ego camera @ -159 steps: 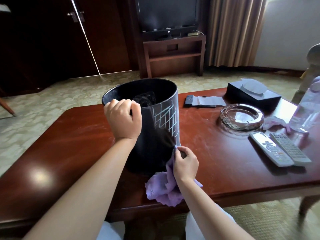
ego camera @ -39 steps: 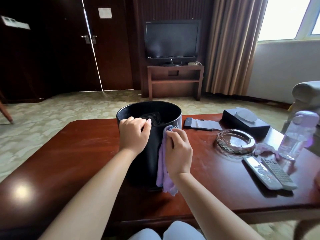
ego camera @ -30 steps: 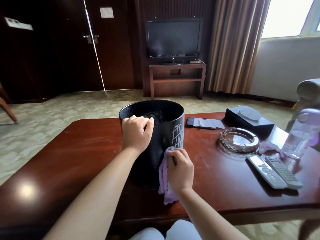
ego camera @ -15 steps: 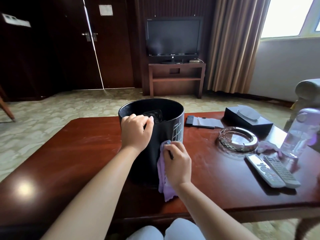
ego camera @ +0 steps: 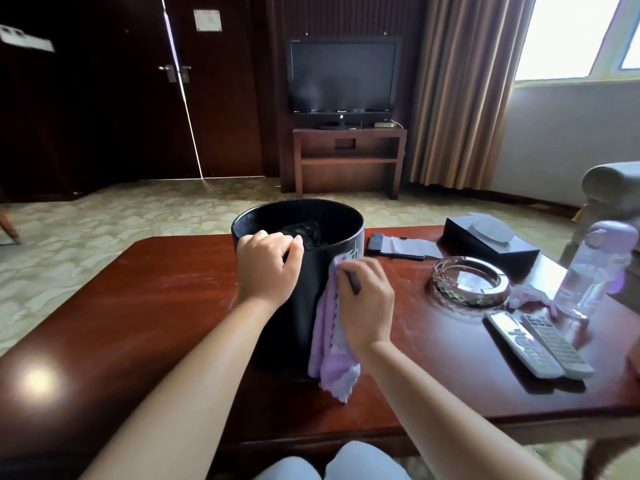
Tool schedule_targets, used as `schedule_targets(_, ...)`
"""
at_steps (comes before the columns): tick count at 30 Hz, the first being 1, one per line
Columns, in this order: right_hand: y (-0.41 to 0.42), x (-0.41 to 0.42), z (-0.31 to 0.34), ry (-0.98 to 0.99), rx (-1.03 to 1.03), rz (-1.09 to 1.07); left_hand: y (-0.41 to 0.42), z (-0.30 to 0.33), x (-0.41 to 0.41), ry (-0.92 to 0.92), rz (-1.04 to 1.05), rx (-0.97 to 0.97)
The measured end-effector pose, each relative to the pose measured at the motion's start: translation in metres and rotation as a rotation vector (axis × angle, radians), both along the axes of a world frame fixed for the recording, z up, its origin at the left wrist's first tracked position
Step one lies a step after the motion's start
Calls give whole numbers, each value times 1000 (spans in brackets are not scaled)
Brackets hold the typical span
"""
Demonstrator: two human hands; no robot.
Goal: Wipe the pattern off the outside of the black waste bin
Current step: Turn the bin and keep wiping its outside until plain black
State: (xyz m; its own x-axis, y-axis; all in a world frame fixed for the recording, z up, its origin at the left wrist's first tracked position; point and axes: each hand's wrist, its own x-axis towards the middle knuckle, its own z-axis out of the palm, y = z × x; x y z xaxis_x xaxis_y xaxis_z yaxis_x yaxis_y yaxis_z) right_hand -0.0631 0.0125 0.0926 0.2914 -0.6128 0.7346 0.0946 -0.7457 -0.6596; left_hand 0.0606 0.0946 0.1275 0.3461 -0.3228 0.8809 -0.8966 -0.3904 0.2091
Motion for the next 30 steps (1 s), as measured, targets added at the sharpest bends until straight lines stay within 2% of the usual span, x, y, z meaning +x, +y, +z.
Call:
schedule_targets(4,-5,6,25,-19,79,-53,-1,-2,1,-19,14,-15)
schedule_targets(9,-2,-1,-35,244,421,-53,-1,-2,1,-24,6,-17)
schedule_targets(11,-5,-4,-38,277,494,-37,-2,-2,1,-36,6,-21)
schedule_targets(18,-11,2,40,15,317,-17,-3,-4,1,-33,19,-32)
schedule_targets(20,-9,4,33,28,330,-32,-3,-3,1,-32,16,-36)
schedule_targets(24,-3,-2,-13,213,518,-51,-3,-3,1,-31,18,-28)
schedule_targets(26,-3,-6,-19,247,547,-30,-3,-3,1,-29,16,-30)
schedule_targets(30,-10,0,21,51,428,-50,-3,-3,1,-27,15,-34)
